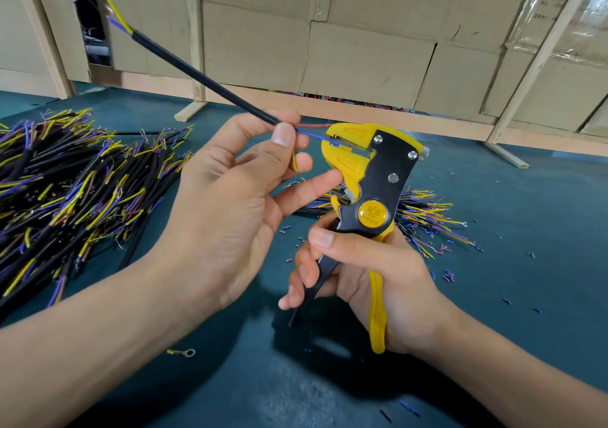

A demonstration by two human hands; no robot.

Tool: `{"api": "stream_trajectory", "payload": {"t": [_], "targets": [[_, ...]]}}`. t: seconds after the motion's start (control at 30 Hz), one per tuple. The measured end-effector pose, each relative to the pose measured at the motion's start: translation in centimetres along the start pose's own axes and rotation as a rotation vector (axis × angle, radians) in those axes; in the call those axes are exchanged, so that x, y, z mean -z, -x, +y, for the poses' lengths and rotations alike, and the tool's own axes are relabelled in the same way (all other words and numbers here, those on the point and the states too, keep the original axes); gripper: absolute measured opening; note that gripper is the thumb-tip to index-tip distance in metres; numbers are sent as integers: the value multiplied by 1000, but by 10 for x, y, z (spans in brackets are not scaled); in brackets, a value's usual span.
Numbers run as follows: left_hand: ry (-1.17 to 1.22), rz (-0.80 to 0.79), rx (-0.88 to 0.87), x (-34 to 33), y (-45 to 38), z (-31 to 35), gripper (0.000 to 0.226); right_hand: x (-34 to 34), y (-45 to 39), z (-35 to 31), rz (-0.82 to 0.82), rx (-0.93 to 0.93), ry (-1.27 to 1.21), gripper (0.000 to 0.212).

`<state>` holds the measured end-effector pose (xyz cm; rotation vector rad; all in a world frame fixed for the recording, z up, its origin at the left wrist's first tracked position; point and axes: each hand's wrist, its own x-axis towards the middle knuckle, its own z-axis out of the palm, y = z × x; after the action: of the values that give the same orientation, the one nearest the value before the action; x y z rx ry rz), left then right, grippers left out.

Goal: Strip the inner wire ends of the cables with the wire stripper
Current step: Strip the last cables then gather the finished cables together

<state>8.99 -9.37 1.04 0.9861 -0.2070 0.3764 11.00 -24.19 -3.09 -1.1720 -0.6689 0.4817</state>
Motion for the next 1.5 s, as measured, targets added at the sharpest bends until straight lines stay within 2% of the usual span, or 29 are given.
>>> {"api": "stream_trajectory", "payload": {"t": [0.57, 0.7, 0.77, 0.87, 0.97, 1.03, 1.1, 1.17, 1.23, 1.3, 1.33, 1.4, 1.43, 1.5], "targets": [[6, 1, 3, -1, 1, 1, 11, -3, -1, -3, 24, -28, -12, 16], [-17, 47, 46, 2, 0, -1, 10, -3, 1, -2, 217, -22, 75, 26], [-111, 95, 68, 4, 0, -2, 11, -3, 0, -2, 259, -32, 45, 25], [-150, 140, 84, 7, -4, -1, 12, -2, -3, -2, 108, -39, -71, 14], [-128, 155, 122, 13, -11, 3, 16, 2, -6, 1, 48, -39, -128, 17], [-283, 116, 142, 17, -21, 9, 18, 5, -8, -1, 92, 13, -148, 16], [-611, 36, 98, 23, -29, 9, 15, 11, -10, -7, 201, 81, -129, 22], [-1030, -118, -67, 28, -38, 3, 12, 18, -9, -14, 308, 193, -80, 17], [-1295, -252, -224, 26, -48, -8, 18, 25, -8, -21, 397, 278, -84, 8], [-1516, -410, -314, 17, -60, -22, 25, 32, -9, -24, 443, 315, -70, 4], [-1703, -505, -331, 10, -66, -28, 29, 34, -9, -23, 460, 327, -39, 6], [-2110, -606, -306, 4, -80, -36, 42, 39, -10, -21, 488, 327, 38, 13], [-2237, -594, -234, 6, -87, -32, 51, 40, -10, -20, 499, 306, 55, 12], [-2350, -418, -46, 18, -97, -14, 58, 42, -11, -17, 505, 256, 38, 7]]}}
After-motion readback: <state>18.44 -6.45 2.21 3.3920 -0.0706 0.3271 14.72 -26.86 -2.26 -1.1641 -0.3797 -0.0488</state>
